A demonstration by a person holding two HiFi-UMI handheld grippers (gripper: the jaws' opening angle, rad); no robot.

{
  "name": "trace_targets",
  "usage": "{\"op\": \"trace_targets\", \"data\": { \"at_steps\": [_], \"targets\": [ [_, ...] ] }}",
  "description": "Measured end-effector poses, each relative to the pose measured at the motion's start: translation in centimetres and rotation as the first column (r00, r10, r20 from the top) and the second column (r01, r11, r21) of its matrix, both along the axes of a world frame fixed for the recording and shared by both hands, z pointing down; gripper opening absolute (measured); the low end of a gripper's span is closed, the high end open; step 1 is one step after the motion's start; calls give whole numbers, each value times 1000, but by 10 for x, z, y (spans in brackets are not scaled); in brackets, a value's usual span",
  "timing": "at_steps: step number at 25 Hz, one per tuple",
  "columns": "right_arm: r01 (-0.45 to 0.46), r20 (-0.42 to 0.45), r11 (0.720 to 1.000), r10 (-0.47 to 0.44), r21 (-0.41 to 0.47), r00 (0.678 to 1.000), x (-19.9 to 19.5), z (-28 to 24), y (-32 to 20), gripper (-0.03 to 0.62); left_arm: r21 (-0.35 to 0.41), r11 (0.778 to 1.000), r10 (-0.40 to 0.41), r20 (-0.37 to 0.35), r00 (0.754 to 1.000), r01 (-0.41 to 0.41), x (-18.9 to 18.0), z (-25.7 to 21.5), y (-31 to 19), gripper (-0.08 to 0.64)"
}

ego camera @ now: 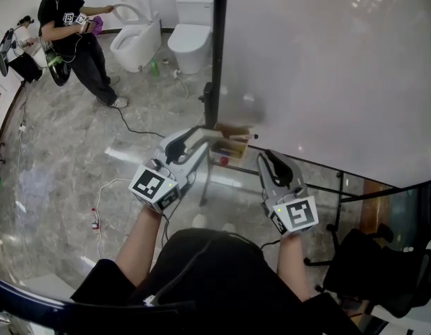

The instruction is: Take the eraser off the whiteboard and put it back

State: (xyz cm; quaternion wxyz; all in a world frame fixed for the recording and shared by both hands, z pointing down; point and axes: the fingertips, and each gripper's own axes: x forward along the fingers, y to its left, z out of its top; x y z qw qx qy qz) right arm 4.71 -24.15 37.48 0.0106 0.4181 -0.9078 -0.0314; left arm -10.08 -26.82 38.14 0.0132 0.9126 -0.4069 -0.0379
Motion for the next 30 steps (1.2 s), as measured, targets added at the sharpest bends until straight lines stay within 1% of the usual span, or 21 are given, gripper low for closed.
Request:
{"op": "trace_targets", "data": {
  "at_steps": [1,5,10,14,23,30],
  "targets": [
    [-1,0,1000,1,-1,1000,0,0,1,67,-3,1000,2,3,1000,-2,-1,1,1,184],
    [0,-1,1000,0,-1,1000,-3,-1,2,67,-9,1000,-11,-25,1000,11,0,-9,2,184],
    [-3,3,1000,3,2,1000,-3,0,3,67,5,1000,9,26,1000,-9,-2,2,1,184],
    [-14,3,1000,14,-4,1000,-1,1,7,67,-4,1000,17,30,999,-17,5,-2,2,186],
    [-60,3,998,60,-17,998,15,4,13,67,-20,993,117,106,987,-115,26,15,-4,186],
    [-114,2,993,114,-26,993,29,9,14,67,-12,980,199,182,963,-200,49,20,-12,184]
  ]
}}
